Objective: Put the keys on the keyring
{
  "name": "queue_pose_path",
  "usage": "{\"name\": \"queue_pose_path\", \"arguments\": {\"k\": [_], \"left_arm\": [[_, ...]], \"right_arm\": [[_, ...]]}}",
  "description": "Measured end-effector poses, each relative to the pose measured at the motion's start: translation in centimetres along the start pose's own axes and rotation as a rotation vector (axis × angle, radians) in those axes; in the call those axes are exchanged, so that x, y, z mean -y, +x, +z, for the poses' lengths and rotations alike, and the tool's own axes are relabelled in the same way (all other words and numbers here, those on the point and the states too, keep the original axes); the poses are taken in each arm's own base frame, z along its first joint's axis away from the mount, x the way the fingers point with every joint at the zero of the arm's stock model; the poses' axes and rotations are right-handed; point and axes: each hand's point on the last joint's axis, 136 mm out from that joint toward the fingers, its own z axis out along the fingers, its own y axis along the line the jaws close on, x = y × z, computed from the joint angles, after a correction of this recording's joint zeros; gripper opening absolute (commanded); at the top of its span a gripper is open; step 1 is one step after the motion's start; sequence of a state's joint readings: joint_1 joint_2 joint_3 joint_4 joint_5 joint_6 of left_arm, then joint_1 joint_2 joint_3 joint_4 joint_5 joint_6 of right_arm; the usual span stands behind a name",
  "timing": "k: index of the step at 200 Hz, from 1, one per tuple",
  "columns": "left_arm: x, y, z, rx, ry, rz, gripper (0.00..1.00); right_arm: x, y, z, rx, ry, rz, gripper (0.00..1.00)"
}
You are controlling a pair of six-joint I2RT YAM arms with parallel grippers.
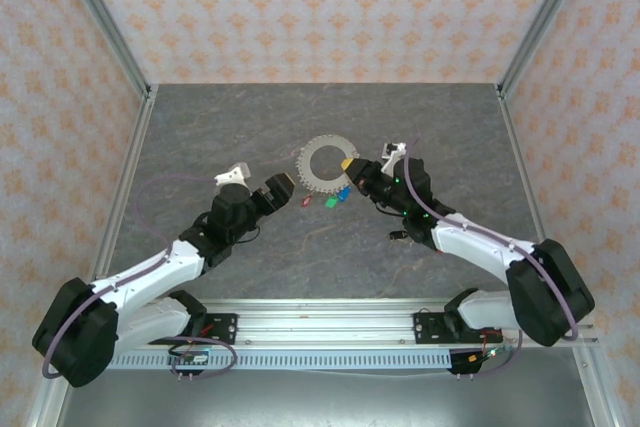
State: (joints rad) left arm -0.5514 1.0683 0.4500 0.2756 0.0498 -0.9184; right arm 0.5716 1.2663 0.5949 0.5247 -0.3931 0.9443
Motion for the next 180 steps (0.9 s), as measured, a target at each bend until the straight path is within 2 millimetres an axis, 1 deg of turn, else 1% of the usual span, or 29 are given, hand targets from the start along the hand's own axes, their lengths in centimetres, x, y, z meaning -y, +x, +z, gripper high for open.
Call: {"name": "queue_pose_path", "arguments": {"k": [20, 38, 72, 101, 121, 158, 180], "left_arm": [[-0.1, 0.9, 0.3, -0.023, -0.008, 0.017, 0.98], [0.0, 1.3, 0.4, -0.034, -0.007, 0.026, 1.0], [0.9, 2.0, 1.3, -0.076, 0.031, 0.017, 1.0], [1.5, 3.5, 2.2, -0.122, 0.053, 0.015, 1.0], [2.1, 4.2, 2.5, -0.144, 0.076, 0.01, 1.0], [4.0, 3.9, 2.6, -0.139, 0.132, 0.004, 1.0], [4.7, 3.8, 2.7, -0.138, 0.159, -0.004, 1.0]], "right_arm": [[0.9, -0.3, -0.5, 0.041, 0.027, 0.004, 0.02], [1.5, -0.5, -0.9, 0.065, 0.047, 0.008, 0.03], [1.7, -1.0, -1.2, 0.094, 0.059, 0.01, 0.02], [1.8, -1.3, -1.2, 0.111, 0.065, 0.018, 0.01], [1.9, -1.3, -1.2, 0.115, 0.069, 0.026, 0.01], [2.2, -1.3, -1.1, 0.114, 0.077, 0.033, 0.0], [2.7, -1.0, -0.8, 0.106, 0.09, 0.045, 0.0]]}}
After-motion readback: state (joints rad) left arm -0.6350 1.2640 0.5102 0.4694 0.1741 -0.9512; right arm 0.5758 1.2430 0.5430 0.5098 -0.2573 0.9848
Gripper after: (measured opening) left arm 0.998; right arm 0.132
